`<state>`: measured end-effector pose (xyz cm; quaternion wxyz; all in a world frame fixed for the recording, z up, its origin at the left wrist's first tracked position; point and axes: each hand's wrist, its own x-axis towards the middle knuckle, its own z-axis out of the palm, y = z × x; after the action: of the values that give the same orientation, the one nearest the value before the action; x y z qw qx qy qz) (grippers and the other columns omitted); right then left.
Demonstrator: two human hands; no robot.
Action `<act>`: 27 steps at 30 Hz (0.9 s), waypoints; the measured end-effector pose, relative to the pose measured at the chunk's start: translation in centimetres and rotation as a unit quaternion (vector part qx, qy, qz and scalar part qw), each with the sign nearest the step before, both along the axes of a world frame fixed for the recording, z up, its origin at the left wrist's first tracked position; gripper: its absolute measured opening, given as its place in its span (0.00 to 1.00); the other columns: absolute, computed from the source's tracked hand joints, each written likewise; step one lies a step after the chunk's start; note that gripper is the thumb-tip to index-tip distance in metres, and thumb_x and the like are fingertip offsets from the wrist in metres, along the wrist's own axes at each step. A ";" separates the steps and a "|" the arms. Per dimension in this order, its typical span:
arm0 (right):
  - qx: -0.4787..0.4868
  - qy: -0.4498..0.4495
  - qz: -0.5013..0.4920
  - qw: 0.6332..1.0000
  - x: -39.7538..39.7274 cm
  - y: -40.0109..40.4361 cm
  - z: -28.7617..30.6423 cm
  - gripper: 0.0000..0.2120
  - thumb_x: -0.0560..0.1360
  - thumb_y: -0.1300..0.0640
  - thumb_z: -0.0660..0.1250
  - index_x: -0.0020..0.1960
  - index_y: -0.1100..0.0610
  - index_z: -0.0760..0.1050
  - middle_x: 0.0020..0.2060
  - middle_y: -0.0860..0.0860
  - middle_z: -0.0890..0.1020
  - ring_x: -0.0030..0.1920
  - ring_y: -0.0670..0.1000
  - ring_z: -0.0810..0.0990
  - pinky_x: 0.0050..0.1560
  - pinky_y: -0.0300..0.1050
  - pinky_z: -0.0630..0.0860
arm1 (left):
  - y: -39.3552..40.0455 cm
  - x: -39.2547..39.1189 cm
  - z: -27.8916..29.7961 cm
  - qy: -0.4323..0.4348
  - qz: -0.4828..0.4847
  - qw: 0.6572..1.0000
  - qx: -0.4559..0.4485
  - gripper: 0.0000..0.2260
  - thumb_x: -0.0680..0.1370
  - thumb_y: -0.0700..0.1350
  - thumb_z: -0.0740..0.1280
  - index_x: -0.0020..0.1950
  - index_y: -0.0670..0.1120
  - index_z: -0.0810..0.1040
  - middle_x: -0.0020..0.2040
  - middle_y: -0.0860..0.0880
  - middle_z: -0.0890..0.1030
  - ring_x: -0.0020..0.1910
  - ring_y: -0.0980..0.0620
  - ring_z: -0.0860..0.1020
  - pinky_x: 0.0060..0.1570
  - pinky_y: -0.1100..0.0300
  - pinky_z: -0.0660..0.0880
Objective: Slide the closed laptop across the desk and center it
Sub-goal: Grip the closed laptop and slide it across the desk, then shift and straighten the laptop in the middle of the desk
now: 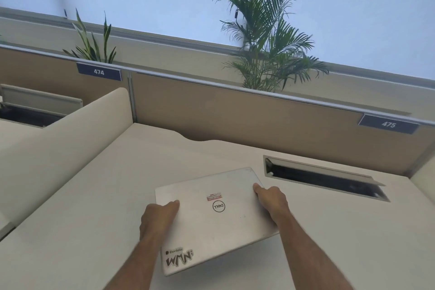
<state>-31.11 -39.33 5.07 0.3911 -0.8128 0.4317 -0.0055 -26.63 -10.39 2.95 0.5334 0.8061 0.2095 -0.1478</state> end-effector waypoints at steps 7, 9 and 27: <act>-0.006 0.016 -0.040 0.999 -6.3 -3.0 -1.5 0.27 0.75 0.39 0.61 0.61 0.61 0.74 0.48 0.53 0.76 0.49 0.57 0.77 0.53 0.50 0.76 | -2.7 -3.0 -2.8 0.030 -0.067 0.997 -0.021 0.27 0.57 0.60 0.69 0.45 0.40 0.82 0.44 0.42 0.84 0.44 0.40 0.83 0.52 0.48 0.81; -0.004 0.021 -0.050 0.999 -7.9 -3.7 -2.1 0.27 0.74 0.39 0.61 0.60 0.61 0.74 0.48 0.53 0.77 0.49 0.57 0.77 0.54 0.50 0.76 | -3.4 -3.8 -3.3 0.034 -0.082 0.996 -0.019 0.26 0.57 0.59 0.70 0.44 0.40 0.82 0.43 0.41 0.84 0.43 0.40 0.83 0.52 0.47 0.81; -0.049 0.078 -0.056 0.994 -16.2 -5.8 -5.2 0.30 0.76 0.38 0.59 0.61 0.63 0.75 0.60 0.60 0.80 0.60 0.61 0.78 0.55 0.49 0.74 | -5.8 -7.9 -6.8 0.073 -0.177 0.981 0.032 0.30 0.55 0.61 0.70 0.49 0.41 0.82 0.46 0.41 0.85 0.44 0.40 0.84 0.51 0.45 0.82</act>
<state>-47.28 -45.17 -0.12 0.3149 -0.8037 0.5047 0.0150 -34.53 -16.24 -3.83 0.4558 0.8343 0.1066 -0.2911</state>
